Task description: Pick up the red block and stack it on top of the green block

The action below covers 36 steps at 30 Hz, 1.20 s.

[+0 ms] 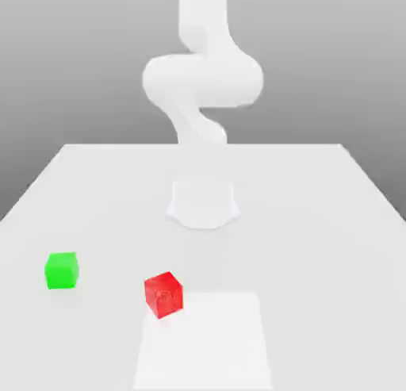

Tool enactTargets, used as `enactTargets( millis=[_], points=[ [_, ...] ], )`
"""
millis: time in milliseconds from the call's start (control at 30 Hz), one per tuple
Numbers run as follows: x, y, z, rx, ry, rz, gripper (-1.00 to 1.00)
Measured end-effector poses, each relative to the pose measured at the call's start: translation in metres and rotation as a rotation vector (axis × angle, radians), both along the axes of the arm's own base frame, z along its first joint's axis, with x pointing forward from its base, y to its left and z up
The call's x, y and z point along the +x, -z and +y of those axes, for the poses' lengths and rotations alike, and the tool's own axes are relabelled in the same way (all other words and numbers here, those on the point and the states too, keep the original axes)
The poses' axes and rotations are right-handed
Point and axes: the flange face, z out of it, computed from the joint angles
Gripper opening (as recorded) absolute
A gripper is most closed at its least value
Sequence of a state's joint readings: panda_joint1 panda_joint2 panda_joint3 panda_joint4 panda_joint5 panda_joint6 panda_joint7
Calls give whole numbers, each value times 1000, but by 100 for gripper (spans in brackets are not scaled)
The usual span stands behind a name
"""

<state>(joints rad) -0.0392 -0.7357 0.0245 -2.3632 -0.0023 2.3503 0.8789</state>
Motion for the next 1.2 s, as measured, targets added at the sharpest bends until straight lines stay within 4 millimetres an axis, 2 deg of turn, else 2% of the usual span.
enactTargets(
  millis=[133,233,300,433,567,633,800,833,1033,1200],
  points=[
    [36,99,-13,72,160,143,0],
    [46,174,-26,128,287,246,0],
    [45,224,-36,166,376,314,0],
    [24,325,-53,247,574,458,0],
    [-22,428,-65,333,797,609,0],
    [-33,463,-69,354,858,642,0],
    [-39,510,-67,358,870,655,0],
    [-40,516,-67,358,869,656,-100],
    [-40,518,-66,358,869,655,-100],
    [-37,486,-67,358,870,652,-100]
  ],
)
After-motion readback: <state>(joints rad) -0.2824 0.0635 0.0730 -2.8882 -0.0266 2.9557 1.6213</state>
